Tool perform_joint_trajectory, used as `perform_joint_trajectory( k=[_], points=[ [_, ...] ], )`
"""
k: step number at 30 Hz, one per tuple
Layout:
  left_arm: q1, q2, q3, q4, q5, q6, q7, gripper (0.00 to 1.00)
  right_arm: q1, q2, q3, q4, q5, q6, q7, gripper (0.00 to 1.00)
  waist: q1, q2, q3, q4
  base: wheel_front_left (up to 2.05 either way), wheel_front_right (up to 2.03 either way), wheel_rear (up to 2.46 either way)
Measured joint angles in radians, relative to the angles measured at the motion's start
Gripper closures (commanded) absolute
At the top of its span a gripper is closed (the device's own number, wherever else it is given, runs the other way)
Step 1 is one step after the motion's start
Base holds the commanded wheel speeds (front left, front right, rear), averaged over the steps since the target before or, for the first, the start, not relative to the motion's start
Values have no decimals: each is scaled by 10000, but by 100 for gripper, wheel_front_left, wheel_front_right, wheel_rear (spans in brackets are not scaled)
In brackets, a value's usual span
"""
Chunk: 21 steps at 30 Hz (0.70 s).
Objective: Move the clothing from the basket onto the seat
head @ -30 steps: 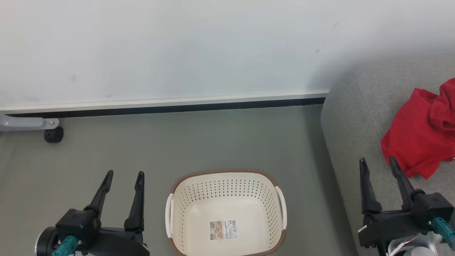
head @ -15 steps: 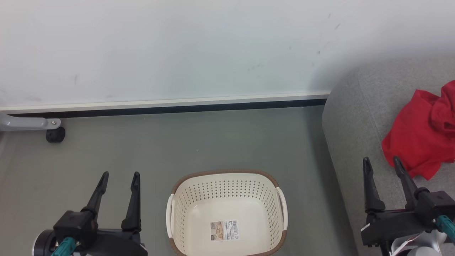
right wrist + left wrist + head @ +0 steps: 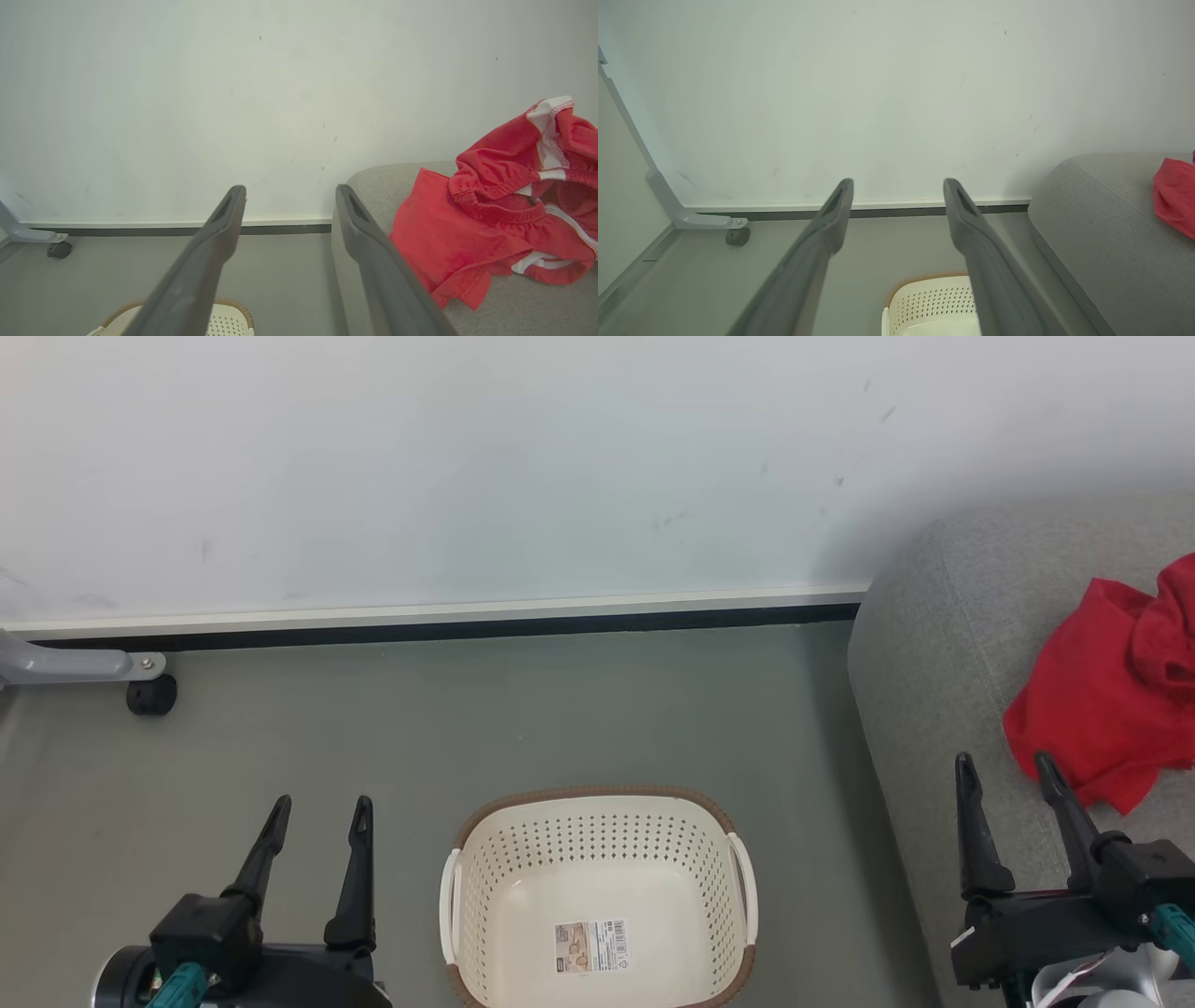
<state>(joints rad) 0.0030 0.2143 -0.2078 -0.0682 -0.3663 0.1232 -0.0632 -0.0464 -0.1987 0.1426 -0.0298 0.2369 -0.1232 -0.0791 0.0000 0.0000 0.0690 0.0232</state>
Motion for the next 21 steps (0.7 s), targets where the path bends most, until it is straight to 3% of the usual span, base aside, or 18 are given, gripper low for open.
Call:
perform_joint_trajectory(
  k=[11,12,21],
  points=[
    [21,-98,31,102,88,2,42,0,136,40,-48,-119,-12,0,178,0,0,1,-106,37,0,0,0],
    [21,-98,31,102,88,2,42,100,136,40,-48,-119,-12,0,178,100,0,1,-106,37,0,0,0],
    [225,-278,79,589,-188,-90,100,100,376,236,-79,385,301,92,190,100,0,0,-127,27,0,0,0]
  ],
)
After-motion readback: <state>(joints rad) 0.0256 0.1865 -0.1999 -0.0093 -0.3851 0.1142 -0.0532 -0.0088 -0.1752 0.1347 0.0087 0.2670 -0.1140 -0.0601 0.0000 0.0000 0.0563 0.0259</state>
